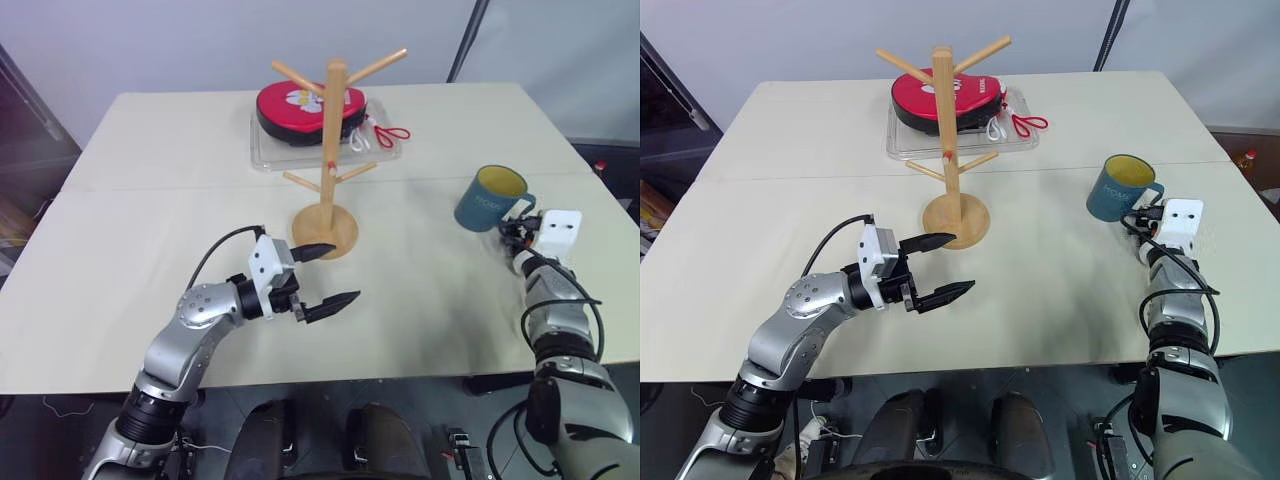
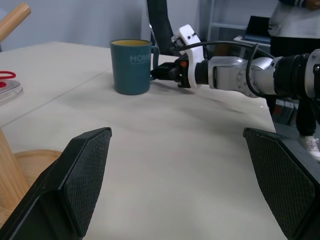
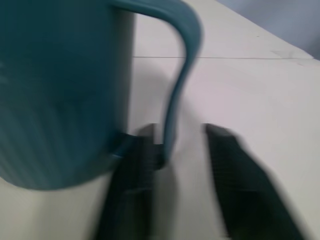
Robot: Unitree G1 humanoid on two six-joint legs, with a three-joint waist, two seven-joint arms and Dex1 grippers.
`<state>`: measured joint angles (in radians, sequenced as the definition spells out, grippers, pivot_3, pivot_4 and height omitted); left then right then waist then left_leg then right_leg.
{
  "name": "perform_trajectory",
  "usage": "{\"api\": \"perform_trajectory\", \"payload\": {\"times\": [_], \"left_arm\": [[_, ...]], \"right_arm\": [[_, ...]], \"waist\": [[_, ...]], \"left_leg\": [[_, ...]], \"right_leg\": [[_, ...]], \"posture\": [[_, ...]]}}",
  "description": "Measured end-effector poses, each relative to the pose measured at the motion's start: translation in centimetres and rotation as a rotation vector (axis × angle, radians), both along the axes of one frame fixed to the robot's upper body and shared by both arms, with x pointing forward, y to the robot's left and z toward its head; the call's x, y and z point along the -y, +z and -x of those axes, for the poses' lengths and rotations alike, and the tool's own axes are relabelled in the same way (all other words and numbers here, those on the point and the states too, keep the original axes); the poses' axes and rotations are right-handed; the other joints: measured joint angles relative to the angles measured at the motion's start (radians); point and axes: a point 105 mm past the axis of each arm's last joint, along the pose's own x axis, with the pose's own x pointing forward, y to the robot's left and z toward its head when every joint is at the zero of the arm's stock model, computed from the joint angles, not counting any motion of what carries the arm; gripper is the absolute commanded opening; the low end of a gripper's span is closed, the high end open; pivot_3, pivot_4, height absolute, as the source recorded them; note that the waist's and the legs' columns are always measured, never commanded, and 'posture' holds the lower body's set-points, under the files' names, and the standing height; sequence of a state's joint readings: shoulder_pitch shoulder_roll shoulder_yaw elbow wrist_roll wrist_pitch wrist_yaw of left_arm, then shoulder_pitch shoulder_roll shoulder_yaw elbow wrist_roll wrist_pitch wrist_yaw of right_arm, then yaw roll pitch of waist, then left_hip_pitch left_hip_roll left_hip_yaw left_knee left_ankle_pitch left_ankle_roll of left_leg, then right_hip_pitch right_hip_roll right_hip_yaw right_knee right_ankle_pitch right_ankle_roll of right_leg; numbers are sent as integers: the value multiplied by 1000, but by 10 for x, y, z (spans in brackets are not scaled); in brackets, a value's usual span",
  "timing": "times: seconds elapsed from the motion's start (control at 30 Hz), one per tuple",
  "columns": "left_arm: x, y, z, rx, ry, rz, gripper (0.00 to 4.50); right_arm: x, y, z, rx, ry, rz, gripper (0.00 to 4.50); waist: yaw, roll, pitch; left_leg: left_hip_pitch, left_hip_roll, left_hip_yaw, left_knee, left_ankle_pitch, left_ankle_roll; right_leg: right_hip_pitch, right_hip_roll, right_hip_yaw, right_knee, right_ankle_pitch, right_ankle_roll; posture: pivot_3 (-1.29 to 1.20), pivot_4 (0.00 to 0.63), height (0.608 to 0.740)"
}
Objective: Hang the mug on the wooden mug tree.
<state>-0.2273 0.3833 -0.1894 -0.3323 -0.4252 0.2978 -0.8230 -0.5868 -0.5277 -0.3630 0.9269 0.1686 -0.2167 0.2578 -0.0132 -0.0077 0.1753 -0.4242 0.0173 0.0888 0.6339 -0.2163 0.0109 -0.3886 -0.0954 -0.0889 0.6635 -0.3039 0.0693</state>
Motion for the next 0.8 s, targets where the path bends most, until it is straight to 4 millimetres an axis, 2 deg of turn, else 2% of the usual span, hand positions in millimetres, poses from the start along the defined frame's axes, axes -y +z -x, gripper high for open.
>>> {"api": "perform_trajectory", "payload": {"times": [0.27, 0.37, 0.47, 0.6, 0.67, 0.73, 0.8], "left_arm": [[-4, -3, -1, -11, 29, 5, 4500], [-8, -3, -2, -9, 50, 2, 4500], [-22, -1, -8, 12, 106, -6, 4500], [-52, -3, -24, 32, 217, -43, 4500], [-63, -5, -30, 36, 245, -57, 4500], [-72, -5, -36, 46, 269, -66, 4500], [-78, -2, -41, 58, 284, -71, 4500]], "right_arm": [[-15, 1, -2, 23, 79, -12, 39], [-30, 13, 6, 38, 171, 124, 39], [-69, 35, 23, 59, 368, 366, 39], [-145, 70, 60, 124, 675, 632, 39], [-173, 83, 73, 145, 739, 717, 39], [-193, 91, 83, 149, 773, 799, 39], [-204, 95, 85, 134, 779, 847, 39]], "waist": [[1, 0, 0], [2, 0, 0], [3, 1, 1], [-1, 2, 1], [2, 2, 1], [6, 1, 1], [11, -1, 1]], "left_leg": [[0, 0, 0, 0, 0, 0], [-1, 0, 0, 0, 0, 0], [-1, 0, 0, -1, -3, 4], [0, 2, 0, -1, -3, 4], [0, 2, -1, 0, -3, 4], [-1, 2, -1, 0, -3, 4], [-2, 1, -1, 0, -3, 4]], "right_leg": [[0, 0, 0, 0, 0, 0], [-1, 0, 0, 0, 0, 0], [-1, -1, 0, 0, 0, 0], [-1, 1, 0, 0, 0, 0], [-1, 1, 0, 0, 0, 0], [-1, 0, 0, -1, 0, 0], [-2, 0, 0, -1, 0, 0]], "posture": [[0, 150, 740], [0, 150, 740], [0, 150, 740], [0, 150, 740], [0, 150, 740], [0, 150, 740], [0, 150, 740]]}}
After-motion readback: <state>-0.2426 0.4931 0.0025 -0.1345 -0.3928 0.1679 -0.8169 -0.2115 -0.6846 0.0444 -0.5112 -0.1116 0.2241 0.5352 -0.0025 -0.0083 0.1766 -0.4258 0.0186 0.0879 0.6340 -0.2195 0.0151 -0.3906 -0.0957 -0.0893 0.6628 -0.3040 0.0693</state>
